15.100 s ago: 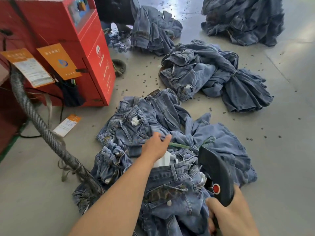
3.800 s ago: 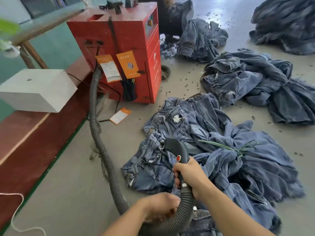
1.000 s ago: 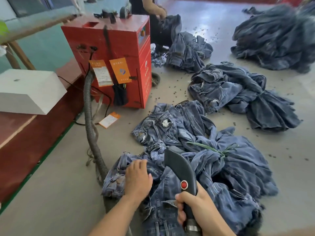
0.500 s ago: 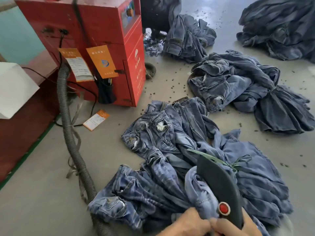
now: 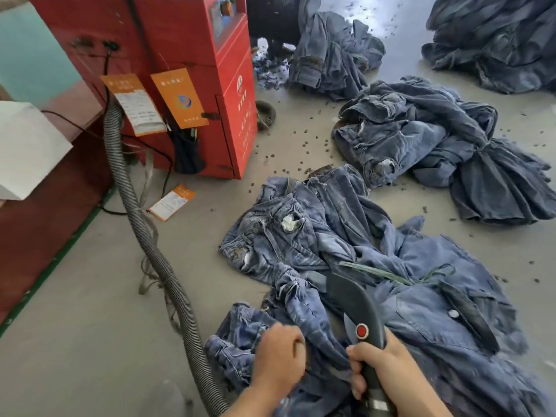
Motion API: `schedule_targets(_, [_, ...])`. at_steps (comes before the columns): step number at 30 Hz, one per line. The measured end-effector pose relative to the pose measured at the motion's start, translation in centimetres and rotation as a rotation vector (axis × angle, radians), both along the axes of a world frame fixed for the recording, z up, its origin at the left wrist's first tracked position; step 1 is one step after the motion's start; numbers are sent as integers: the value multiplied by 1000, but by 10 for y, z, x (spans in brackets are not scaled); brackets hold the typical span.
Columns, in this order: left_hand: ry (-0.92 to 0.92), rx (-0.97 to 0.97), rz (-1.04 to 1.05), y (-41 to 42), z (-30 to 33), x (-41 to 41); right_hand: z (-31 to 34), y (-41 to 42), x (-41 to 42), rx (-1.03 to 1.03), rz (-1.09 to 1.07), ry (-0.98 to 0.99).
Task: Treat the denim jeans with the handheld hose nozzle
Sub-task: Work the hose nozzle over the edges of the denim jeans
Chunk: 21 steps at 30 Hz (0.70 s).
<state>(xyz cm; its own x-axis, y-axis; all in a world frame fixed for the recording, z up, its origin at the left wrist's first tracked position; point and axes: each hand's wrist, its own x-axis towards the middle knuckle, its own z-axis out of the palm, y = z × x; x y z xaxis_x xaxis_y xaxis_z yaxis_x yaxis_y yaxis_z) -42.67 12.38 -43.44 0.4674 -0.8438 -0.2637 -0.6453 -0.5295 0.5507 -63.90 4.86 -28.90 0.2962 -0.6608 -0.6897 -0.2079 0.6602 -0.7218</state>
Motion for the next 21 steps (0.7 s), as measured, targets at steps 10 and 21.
schedule_targets(10, [-23,101,51,1,-46,36,-45,47,9,46,0,147])
schedule_targets(21, [367,255,245,-124,-61,59,-100,22,16,-51,-79,335])
